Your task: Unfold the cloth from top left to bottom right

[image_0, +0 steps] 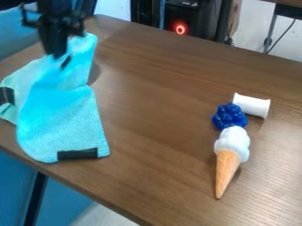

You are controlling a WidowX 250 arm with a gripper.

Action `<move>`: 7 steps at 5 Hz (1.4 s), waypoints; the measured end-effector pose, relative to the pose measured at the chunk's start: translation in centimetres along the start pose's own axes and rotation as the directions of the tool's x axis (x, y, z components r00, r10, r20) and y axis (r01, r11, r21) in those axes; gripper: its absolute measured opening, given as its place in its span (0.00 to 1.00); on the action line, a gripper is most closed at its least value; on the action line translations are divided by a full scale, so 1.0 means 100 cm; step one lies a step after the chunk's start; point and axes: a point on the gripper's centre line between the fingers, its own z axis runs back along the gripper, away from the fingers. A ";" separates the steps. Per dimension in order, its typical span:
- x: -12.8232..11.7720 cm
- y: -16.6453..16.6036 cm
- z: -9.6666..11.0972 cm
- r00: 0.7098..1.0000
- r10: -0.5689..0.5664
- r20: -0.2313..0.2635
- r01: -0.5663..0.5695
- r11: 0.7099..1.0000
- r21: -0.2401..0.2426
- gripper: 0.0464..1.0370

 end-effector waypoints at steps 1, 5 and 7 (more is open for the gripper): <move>0.016 -0.022 0.012 0.997 0.080 -0.015 -0.081 0.994 -0.071 0.00; 0.054 -0.105 0.001 0.945 0.316 -0.086 -0.327 0.931 -0.162 0.00; 0.066 -0.133 0.004 0.915 0.388 -0.114 -0.404 0.888 -0.219 0.00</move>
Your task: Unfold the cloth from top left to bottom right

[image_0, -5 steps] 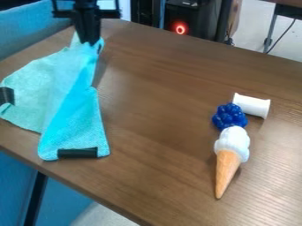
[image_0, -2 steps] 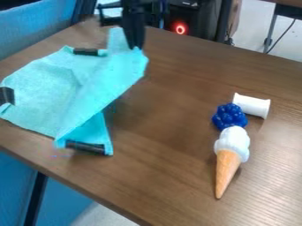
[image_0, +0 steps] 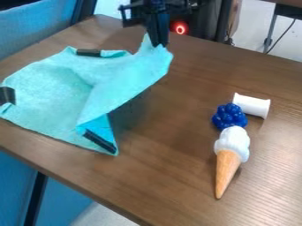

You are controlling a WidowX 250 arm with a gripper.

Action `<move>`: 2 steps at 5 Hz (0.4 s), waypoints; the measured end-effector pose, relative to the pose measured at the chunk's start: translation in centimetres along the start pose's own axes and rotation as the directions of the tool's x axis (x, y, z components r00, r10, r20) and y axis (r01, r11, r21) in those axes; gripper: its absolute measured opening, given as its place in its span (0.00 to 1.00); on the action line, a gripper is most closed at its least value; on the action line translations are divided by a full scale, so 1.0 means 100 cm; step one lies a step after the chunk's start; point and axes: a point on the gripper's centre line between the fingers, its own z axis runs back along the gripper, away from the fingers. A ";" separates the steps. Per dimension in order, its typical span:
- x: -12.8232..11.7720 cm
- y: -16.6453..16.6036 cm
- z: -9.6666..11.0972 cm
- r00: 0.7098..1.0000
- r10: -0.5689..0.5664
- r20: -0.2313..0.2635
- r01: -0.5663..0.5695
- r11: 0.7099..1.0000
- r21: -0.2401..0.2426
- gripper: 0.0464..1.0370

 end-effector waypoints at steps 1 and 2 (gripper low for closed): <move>0.005 -0.004 0.001 0.999 0.032 0.031 -0.031 0.999 -0.026 0.00; 0.007 -0.006 -0.009 0.994 0.101 0.039 -0.099 0.994 -0.056 0.00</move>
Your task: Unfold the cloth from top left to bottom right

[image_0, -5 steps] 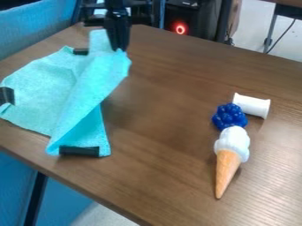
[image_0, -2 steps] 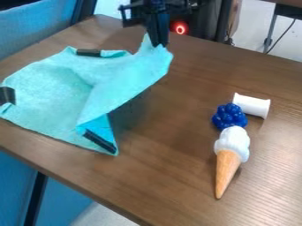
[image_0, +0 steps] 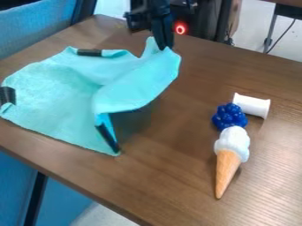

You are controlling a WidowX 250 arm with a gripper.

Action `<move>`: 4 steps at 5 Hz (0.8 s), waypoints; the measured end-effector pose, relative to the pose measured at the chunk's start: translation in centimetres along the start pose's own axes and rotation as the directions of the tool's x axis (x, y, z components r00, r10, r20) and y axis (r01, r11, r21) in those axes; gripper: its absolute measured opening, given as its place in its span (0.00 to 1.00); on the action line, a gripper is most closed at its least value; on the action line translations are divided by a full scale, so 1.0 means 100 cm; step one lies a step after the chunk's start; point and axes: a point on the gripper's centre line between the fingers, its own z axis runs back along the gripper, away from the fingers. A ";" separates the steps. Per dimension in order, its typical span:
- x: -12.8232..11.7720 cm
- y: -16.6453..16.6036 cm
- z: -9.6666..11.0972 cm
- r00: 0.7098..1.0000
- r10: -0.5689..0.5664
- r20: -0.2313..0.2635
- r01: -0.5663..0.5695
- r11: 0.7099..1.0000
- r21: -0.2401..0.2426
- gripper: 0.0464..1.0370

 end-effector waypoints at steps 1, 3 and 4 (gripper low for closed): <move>0.003 -0.003 0.000 0.999 0.046 0.018 -0.046 0.999 -0.018 0.00; -0.004 -0.020 -0.010 0.997 0.062 0.042 -0.060 0.997 -0.048 0.00; 0.001 -0.028 -0.010 0.993 0.096 0.073 -0.089 0.991 -0.097 0.03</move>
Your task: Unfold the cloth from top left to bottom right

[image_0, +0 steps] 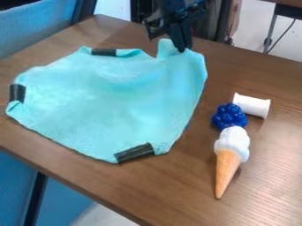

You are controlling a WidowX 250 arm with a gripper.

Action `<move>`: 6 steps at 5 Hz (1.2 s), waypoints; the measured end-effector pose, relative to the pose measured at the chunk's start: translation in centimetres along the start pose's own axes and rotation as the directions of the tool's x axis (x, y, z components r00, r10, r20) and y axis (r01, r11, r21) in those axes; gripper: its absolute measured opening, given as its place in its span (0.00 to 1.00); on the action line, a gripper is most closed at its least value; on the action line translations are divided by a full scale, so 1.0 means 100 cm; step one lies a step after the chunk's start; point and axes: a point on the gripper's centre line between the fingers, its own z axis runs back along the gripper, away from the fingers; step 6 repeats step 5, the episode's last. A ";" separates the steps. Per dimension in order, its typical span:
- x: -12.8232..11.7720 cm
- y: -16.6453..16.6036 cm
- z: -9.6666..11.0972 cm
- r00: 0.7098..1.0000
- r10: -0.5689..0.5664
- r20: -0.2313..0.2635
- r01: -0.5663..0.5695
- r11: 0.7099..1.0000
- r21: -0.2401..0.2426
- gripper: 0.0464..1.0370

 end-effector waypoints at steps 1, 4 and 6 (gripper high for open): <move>0.008 -0.002 0.005 0.997 0.023 0.077 -0.021 0.999 -0.032 0.17; 0.007 -0.007 0.028 0.981 -0.177 0.083 0.187 0.974 -0.131 0.95; 0.007 -0.011 0.058 0.902 -0.424 0.075 0.431 0.889 -0.155 0.96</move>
